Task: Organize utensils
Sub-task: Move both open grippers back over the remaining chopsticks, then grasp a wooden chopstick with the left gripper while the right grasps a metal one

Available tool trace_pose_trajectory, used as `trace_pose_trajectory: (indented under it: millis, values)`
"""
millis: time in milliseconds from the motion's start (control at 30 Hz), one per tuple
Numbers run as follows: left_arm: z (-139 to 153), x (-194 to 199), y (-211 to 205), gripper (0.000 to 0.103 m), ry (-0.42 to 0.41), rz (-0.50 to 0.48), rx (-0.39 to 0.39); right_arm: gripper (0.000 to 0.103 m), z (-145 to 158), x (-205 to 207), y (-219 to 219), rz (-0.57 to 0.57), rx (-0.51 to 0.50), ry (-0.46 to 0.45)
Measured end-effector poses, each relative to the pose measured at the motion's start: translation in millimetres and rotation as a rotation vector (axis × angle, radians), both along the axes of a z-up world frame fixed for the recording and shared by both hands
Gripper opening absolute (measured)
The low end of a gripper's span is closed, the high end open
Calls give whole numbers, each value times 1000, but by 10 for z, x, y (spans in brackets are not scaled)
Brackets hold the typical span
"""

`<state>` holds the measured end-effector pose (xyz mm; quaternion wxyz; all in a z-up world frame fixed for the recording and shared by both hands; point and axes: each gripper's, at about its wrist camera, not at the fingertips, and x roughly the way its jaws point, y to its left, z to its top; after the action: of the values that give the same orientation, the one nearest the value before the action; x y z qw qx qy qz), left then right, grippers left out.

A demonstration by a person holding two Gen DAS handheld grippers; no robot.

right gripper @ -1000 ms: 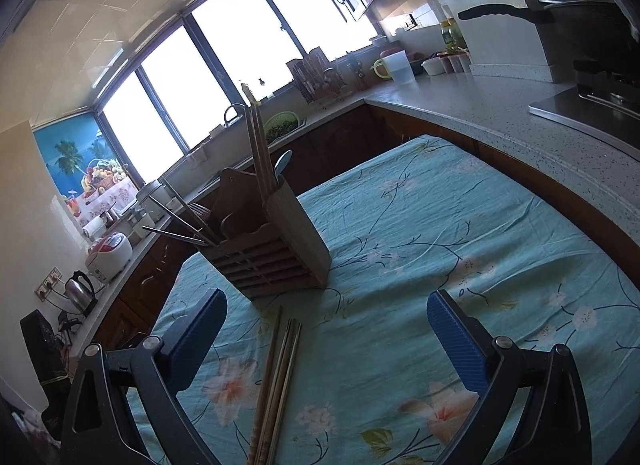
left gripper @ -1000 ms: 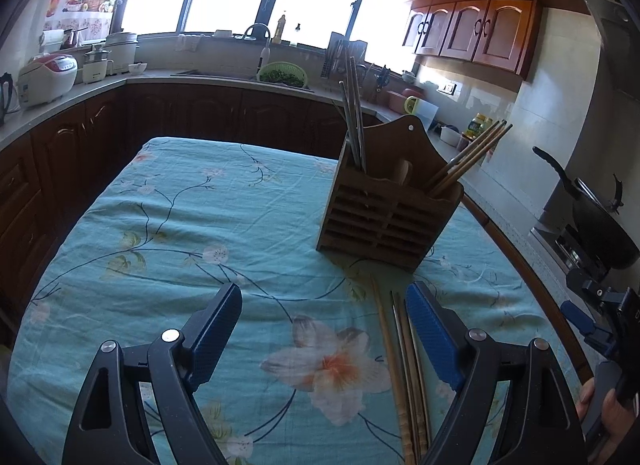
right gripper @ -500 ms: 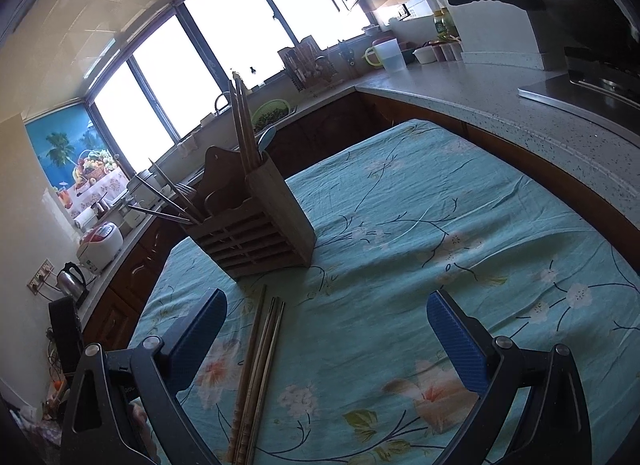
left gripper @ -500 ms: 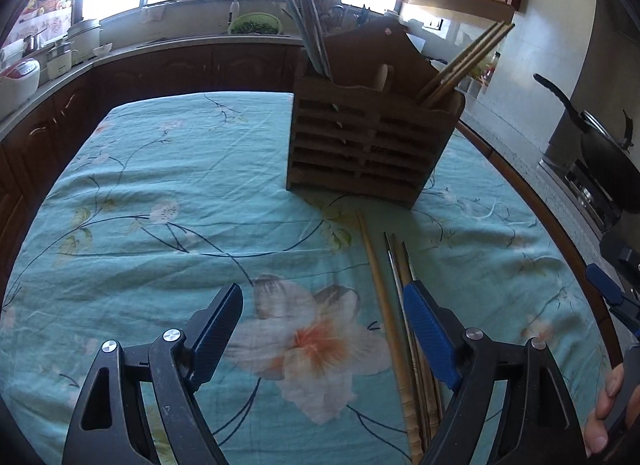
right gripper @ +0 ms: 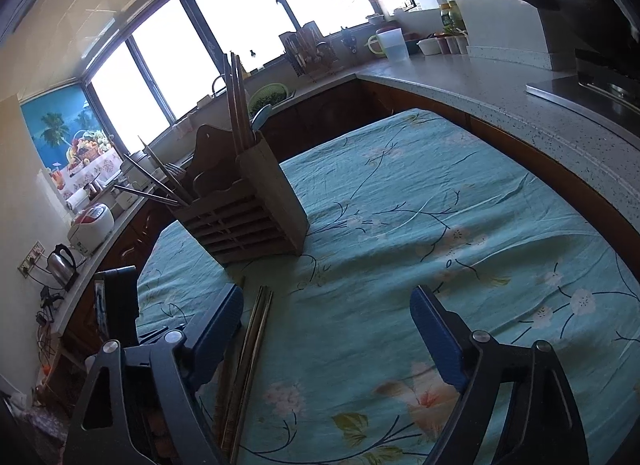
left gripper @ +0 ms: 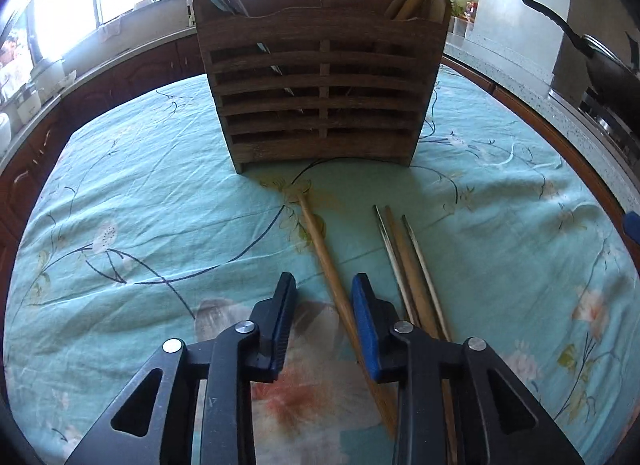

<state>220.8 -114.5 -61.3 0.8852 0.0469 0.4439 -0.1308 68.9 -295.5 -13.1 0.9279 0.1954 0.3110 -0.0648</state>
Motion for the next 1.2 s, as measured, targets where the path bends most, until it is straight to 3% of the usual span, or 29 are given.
trace_pose_trajectory:
  millis: [133, 233, 400, 567, 633, 700, 1033, 1100, 1200]
  values:
    - [22, -319, 291, 16, 22, 13, -52, 57, -155, 165, 172, 72, -17, 68]
    - [53, -566, 511, 15, 42, 25, -94, 44, -297, 338, 381, 150, -44, 128]
    - [111, -790, 708, 15, 52, 51, -97, 35, -534, 621, 670, 238, -89, 221]
    - [205, -794, 870, 31, 56, 121, -126, 30, -617, 746, 802, 264, -176, 265]
    - [198, -765, 906, 39, 66, 149, -136, 23, -616, 740, 800, 285, -200, 287]
    - [185, -731, 928, 40, 68, 153, -148, 19, -603, 685, 777, 298, -236, 301]
    - [126, -431, 725, 41, 54, 123, -62, 25, -613, 920, 701, 231, -190, 291]
    - [110, -387, 675, 34, 42, 114, -37, 25, -622, 979, 714, 228, -194, 285]
    - [89, -338, 652, 15, 33, 106, -40, 22, -622, 1005, 727, 223, -215, 278]
